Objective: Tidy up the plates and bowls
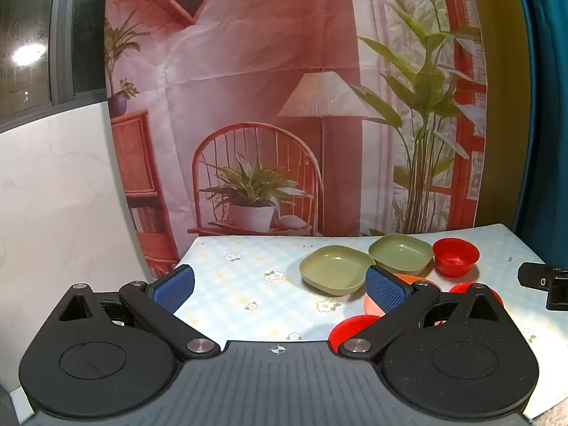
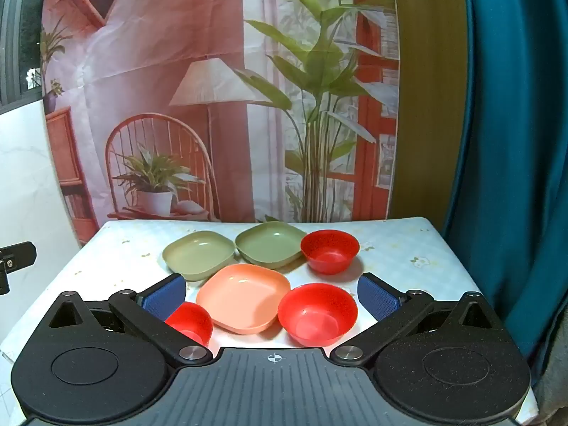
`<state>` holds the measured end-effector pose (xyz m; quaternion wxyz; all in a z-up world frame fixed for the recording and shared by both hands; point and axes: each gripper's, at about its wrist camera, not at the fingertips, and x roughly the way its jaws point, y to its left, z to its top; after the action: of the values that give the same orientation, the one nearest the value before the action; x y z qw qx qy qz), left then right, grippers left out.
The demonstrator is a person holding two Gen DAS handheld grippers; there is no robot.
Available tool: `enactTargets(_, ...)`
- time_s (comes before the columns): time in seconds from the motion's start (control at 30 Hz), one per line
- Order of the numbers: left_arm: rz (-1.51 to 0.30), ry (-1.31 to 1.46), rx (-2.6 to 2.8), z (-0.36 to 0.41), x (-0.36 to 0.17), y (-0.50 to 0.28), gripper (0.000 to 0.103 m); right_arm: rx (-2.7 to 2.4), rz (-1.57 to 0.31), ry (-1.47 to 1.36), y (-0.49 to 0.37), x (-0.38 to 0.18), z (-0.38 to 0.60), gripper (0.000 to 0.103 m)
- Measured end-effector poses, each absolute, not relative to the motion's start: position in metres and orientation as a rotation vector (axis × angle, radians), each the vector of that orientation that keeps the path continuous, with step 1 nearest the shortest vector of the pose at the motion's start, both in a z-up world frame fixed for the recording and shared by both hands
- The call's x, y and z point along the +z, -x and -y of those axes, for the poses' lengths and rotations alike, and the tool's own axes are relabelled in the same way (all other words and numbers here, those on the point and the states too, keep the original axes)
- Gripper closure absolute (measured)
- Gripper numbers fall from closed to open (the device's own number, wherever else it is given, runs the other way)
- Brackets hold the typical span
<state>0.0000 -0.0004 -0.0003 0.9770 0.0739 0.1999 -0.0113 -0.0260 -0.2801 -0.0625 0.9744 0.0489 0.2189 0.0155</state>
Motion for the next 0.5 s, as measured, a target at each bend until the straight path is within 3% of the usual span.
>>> enactTargets(0.5,-0.413,-0.143,-0.023,-0.0023,-0.0056,-0.0021,0.0,0.028,-0.442,-0.097,0.0262,-0.0628,0.28,0.0)
